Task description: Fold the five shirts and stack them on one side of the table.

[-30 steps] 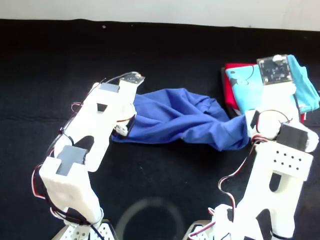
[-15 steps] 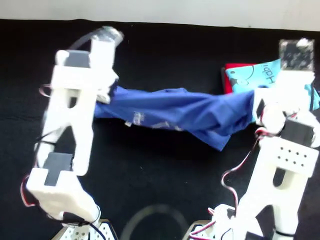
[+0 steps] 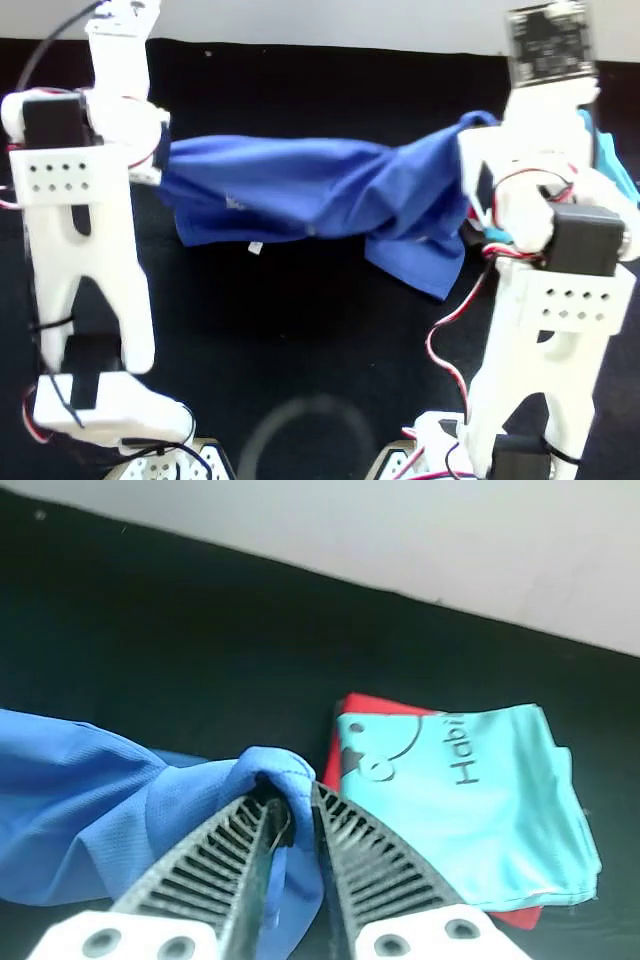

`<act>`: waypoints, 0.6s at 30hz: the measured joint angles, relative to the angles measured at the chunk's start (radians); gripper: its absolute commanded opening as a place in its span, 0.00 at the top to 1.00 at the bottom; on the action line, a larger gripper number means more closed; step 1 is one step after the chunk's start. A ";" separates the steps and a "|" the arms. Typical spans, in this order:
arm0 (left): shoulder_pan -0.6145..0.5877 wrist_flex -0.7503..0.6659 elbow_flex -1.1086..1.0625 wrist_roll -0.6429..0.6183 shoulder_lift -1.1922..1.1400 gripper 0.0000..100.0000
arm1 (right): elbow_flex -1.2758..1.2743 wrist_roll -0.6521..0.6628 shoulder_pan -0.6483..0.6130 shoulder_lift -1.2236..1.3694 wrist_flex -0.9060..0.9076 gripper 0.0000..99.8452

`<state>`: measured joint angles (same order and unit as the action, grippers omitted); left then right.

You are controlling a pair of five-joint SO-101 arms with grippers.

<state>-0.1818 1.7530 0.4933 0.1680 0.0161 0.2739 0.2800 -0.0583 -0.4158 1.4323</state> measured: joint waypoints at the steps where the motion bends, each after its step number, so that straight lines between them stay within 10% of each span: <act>1: 0.000 0.000 -0.052 0.000 0.028 0.99 | 0.000 0.000 -0.005 0.000 0.003 0.99; 18: -0.049 -0.098 -0.913 0.236 0.209 0.99 | -0.414 0.009 -0.035 -0.120 0.118 0.99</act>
<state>-0.2309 1.6548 -0.4196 0.4043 0.2248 -0.1404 0.2892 -0.0936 -0.5355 1.5505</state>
